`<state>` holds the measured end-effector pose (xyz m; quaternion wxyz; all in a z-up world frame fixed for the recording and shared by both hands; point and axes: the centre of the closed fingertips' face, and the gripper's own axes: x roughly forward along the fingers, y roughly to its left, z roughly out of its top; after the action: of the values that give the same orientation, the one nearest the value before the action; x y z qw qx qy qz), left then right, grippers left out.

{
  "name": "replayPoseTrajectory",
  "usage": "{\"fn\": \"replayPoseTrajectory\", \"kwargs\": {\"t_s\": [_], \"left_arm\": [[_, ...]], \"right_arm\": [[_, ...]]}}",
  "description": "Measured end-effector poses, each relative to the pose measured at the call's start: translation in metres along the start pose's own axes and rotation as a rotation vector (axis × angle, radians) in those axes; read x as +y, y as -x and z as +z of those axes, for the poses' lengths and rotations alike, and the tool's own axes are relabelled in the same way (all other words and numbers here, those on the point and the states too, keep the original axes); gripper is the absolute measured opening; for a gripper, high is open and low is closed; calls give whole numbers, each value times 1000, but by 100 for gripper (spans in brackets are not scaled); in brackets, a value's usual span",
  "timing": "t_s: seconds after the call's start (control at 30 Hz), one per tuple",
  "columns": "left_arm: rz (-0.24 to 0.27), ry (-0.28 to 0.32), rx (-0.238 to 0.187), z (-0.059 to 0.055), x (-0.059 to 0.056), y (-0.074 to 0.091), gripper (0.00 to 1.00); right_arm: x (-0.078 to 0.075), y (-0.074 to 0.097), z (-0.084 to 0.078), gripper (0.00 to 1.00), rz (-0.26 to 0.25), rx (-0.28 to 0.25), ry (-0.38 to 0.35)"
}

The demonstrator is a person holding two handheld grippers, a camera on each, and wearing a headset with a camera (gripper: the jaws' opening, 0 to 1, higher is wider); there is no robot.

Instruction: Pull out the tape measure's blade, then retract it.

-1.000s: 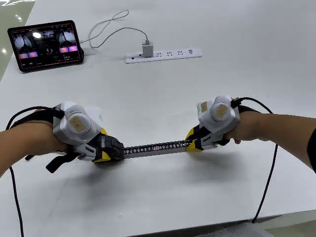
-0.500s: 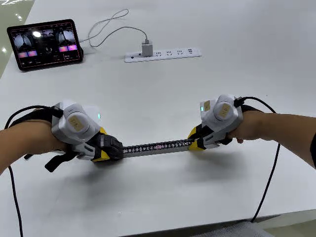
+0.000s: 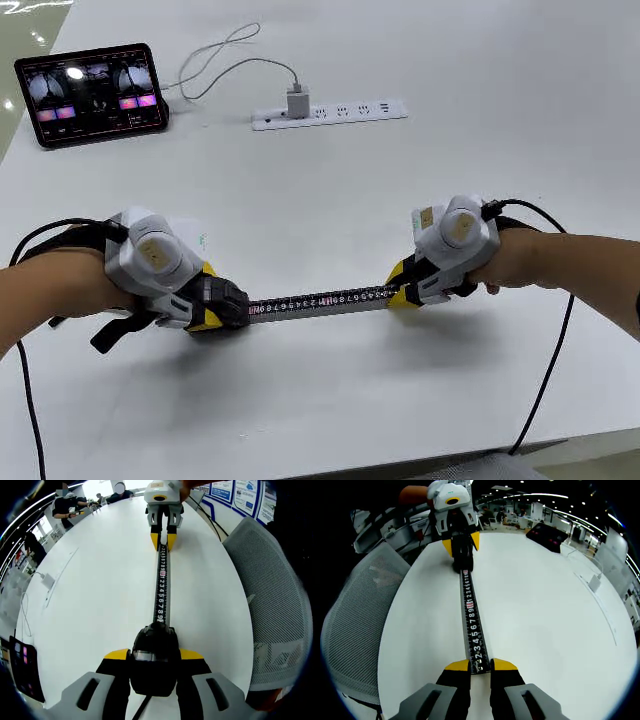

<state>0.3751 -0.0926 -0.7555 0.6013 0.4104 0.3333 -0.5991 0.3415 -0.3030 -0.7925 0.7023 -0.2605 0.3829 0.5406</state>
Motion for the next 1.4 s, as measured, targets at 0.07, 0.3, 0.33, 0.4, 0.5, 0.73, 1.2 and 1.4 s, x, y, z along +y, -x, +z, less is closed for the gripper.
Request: {"fn": "replayPoseTrajectory", "kwargs": {"t_s": [0.07,0.3,0.33,0.4,0.5,0.73,1.2,1.4], "left_arm": [[0,0,0,0,0,0,30],[1,-2,-1,1,-1,1,30],[1,-3,-1,1,-1,1,30],[1,-3,-1,1,-1,1,30],[0,-5,-1,1,-1,1,30],[-1,-4,-2,1,-1,1,30],[1,-5,-2,1,-1,1,30],[2,-6,0,1,-2,1,30]], "right_arm": [[0,1,-1,10,-2,2,2],[-1,3,-4,10,-7,8,5],[-1,4,-5,10,-7,8,5],[-1,5,-7,10,-9,10,1],[-2,6,-9,10,-12,12,0],[-2,8,-12,10,-15,20,4],[-2,12,-19,10,-20,25,-1],[-2,14,-22,10,-22,25,-4]]}}
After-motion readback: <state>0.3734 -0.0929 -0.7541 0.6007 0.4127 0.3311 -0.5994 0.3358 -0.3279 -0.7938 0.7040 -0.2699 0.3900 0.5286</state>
